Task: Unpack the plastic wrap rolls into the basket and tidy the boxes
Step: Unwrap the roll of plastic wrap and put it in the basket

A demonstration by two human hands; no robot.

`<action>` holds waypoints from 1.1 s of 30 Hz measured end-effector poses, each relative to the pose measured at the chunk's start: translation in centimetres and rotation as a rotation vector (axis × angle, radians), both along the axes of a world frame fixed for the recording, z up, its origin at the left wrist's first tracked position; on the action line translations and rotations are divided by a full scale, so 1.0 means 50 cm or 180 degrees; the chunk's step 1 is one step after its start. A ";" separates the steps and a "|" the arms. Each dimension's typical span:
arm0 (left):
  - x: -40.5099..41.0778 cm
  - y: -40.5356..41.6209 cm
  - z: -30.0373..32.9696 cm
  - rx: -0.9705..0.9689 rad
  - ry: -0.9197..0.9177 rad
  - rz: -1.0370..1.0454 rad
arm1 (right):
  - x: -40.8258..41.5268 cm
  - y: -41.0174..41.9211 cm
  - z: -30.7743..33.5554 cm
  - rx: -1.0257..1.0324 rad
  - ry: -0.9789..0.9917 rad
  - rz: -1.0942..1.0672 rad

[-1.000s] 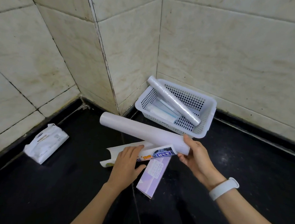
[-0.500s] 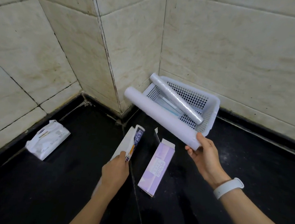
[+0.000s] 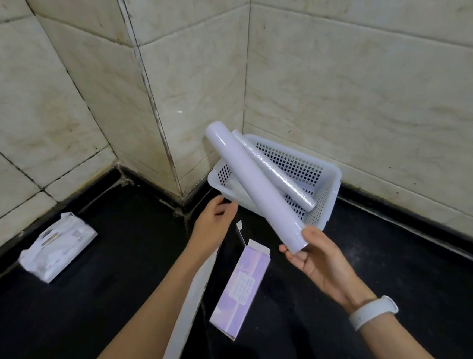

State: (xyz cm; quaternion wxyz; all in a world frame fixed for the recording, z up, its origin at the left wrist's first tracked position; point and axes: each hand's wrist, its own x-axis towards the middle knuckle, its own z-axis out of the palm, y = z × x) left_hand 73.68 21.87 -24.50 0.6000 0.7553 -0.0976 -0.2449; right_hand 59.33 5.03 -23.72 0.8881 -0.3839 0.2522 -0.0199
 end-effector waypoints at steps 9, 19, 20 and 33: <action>0.062 -0.140 0.028 -0.1250 0.0702 0.0372 | 0.089 -0.082 0.027 -0.3824 0.0490 0.1191; 0.187 -0.199 -0.008 0.0671 -0.0832 -0.0156 | 0.266 -0.153 -0.053 -0.4974 0.0804 0.1406; 0.192 -0.192 -0.028 0.1187 -0.1120 -0.0156 | 0.271 -0.156 -0.070 -0.4973 0.0897 0.1482; 0.179 -0.170 -0.164 0.2920 -0.1793 -0.0500 | 0.301 -0.206 -0.141 -0.5609 0.1504 0.0988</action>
